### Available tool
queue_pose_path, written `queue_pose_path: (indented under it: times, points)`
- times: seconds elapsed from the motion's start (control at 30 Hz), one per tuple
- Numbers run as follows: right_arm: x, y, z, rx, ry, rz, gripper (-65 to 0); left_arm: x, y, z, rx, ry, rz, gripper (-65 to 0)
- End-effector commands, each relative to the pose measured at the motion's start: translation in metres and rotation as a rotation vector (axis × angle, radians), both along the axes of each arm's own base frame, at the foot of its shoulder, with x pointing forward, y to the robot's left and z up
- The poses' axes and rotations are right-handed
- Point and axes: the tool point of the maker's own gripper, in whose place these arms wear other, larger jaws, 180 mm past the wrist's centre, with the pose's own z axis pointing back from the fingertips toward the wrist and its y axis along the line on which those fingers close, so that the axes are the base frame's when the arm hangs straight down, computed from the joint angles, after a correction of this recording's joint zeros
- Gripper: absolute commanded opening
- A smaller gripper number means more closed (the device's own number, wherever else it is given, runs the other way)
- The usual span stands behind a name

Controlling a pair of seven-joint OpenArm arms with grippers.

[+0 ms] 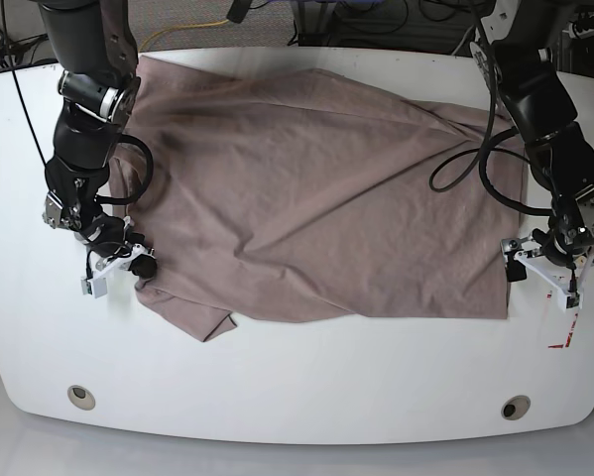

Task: Fold the T-shirt properly
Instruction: 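Move both grippers to the hem corners and grasp them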

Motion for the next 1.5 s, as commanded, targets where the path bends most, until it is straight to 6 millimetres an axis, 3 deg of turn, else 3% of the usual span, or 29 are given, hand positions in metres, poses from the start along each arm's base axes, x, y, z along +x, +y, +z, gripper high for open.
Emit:
queue_pose_path:
  times: [0.0, 0.4, 0.6, 0.8, 0.83, 0.93, 1.07, 1.2, 1.33, 1.47]
  points:
    - [0.013, -0.009, 0.020, -0.013, -0.052, -0.008, -65.0, 0.019, 0.005, 0.009, -0.019, -0.055, 0.010, 0.0]
    - [0.013, -0.011, 0.020, -0.016, -0.052, -0.010, -65.0, 0.031, -0.016, -0.037, -0.124, 0.011, -0.014, 0.0]
    - [0.014, -0.009, 0.020, -0.013, -0.053, -0.008, -65.0, 0.042, -0.056, -0.045, -0.112, -0.002, -0.121, 0.0]
    - [0.014, -0.009, 0.020, -0.013, -0.053, -0.008, -65.0, 0.047, -0.066, -0.047, -0.180, -0.035, -0.112, 0.0]
    - [0.014, -0.009, 0.020, -0.013, -0.053, -0.008, -65.0, 0.047, -0.067, -0.048, -0.184, -0.038, -0.110, -1.8]
    - [0.014, -0.010, 0.020, -0.014, -0.053, -0.008, -65.0, 0.046, -0.067, -0.053, -0.193, -0.043, -0.105, -16.9]
    - [0.013, -0.010, 0.020, -0.015, -0.053, -0.009, -65.0, 0.043, -0.069, -0.066, -0.210, -0.034, -0.095, -45.3]
    - [0.013, -0.010, 0.020, -0.015, -0.053, -0.009, -65.0, 0.040, -0.066, -0.071, -0.212, -0.024, -0.089, -64.9]
    - [0.020, -0.010, 0.028, -0.017, -0.064, -0.005, -65.0, 0.045, -0.063, -0.059, -0.194, -0.052, -0.094, -65.0]
    - [0.026, -0.018, 0.054, -0.095, -0.098, 0.031, -65.0, 0.052, -0.052, -0.021, -0.119, -0.137, -0.115, -65.0]
